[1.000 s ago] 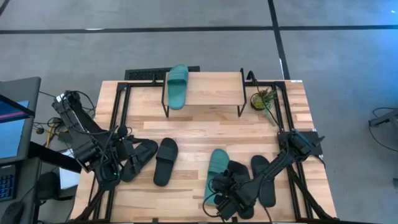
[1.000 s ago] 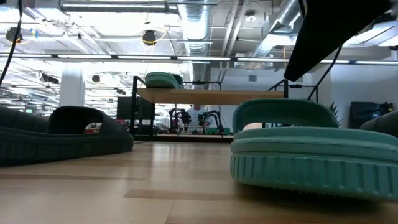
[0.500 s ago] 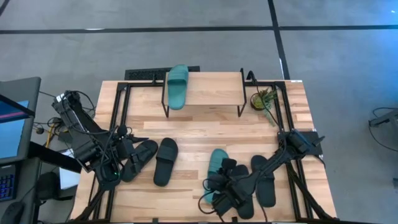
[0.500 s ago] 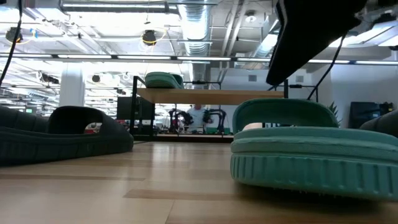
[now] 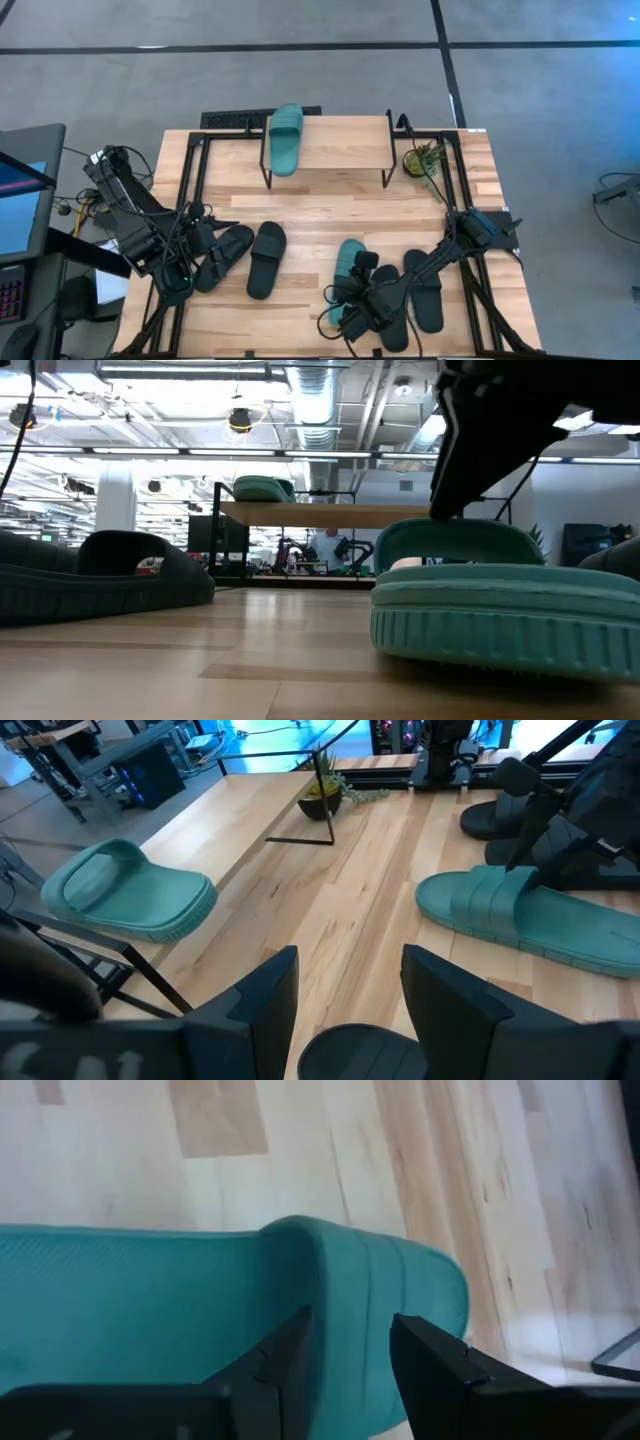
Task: Pick and place slides into the shelf
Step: Put the green slide on the shelf
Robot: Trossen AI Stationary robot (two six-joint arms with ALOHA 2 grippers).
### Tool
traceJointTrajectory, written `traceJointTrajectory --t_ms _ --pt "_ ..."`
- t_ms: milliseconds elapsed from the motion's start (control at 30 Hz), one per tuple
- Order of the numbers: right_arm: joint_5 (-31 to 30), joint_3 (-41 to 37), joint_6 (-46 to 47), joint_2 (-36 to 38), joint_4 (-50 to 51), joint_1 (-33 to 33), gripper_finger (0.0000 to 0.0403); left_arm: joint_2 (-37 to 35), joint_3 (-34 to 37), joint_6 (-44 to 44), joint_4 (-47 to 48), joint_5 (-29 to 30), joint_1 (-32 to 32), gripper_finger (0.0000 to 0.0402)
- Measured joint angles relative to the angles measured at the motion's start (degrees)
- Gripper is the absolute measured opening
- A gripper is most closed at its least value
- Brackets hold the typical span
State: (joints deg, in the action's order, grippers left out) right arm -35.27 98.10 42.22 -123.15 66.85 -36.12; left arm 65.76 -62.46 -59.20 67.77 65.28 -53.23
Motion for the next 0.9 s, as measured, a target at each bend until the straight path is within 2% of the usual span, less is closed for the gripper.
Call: traceJointTrajectory --t_ms 300,733,900 --pt "0.9 0.0 -6.0 0.0 -3.7 1.0 0.0122 0.0 0.0 -0.5 0.0 0.0 0.0 0.0167" --pt "2.6 0.0 -5.2 -0.5 -1.3 0.9 0.0122 0.0 0.0 -0.6 0.0 1.1 0.0 0.0167" --pt "5.0 0.0 -4.9 -2.2 -1.0 0.9 0.0122 0.0 0.0 -0.5 0.2 1.5 0.0 0.0167"
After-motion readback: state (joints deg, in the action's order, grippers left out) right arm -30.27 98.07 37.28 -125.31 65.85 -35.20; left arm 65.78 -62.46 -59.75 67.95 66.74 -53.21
